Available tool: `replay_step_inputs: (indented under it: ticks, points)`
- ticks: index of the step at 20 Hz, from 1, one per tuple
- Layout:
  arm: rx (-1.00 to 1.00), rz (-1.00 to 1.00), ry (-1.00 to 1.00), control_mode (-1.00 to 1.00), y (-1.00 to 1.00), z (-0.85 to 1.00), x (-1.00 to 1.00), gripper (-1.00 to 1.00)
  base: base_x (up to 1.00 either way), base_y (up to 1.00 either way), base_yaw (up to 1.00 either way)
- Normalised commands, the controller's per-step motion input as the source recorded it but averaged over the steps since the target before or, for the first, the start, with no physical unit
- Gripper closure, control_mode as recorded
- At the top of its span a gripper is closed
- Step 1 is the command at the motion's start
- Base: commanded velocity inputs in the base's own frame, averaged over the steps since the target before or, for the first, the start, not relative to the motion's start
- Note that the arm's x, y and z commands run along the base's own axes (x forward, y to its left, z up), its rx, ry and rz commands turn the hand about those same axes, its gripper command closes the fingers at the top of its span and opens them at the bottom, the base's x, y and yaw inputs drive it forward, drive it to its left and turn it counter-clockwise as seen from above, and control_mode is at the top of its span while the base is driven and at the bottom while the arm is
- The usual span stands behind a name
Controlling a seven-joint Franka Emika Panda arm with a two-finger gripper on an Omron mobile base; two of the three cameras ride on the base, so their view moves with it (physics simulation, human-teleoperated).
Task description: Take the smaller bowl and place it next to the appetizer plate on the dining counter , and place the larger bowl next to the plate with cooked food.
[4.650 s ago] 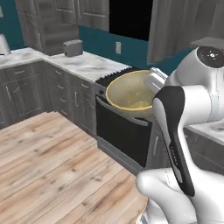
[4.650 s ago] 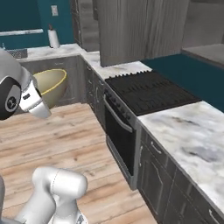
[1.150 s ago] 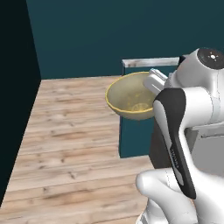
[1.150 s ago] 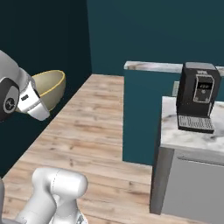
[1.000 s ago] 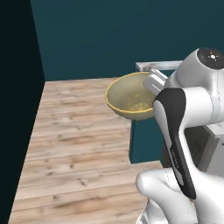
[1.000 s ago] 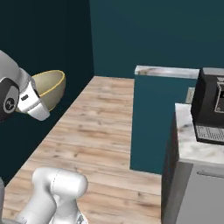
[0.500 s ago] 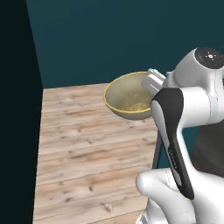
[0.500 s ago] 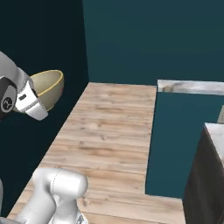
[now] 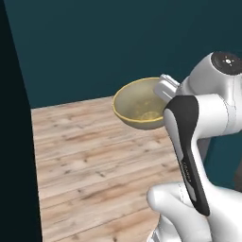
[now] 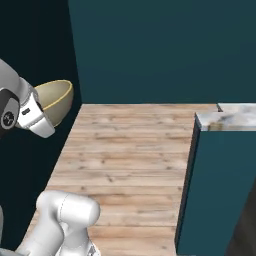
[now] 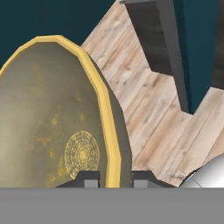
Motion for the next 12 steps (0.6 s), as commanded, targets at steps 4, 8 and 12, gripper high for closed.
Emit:
replay_step_inputs:
  ticks: [4, 8, 12]
  points:
    - [0.0, 0.0, 0.0, 1.0, 0.0, 0.0, 0.0, 1.0, 1.0, 0.48, -0.25]
    - [0.0, 0.0, 0.0, 1.0, 0.0, 0.0, 0.0, 1.0, 1.0, 0.19, -0.31]
    - [0.0, 0.0, 0.0, 1.0, 0.0, 0.0, 0.0, 1.0, 1.0, 0.16, -0.34]
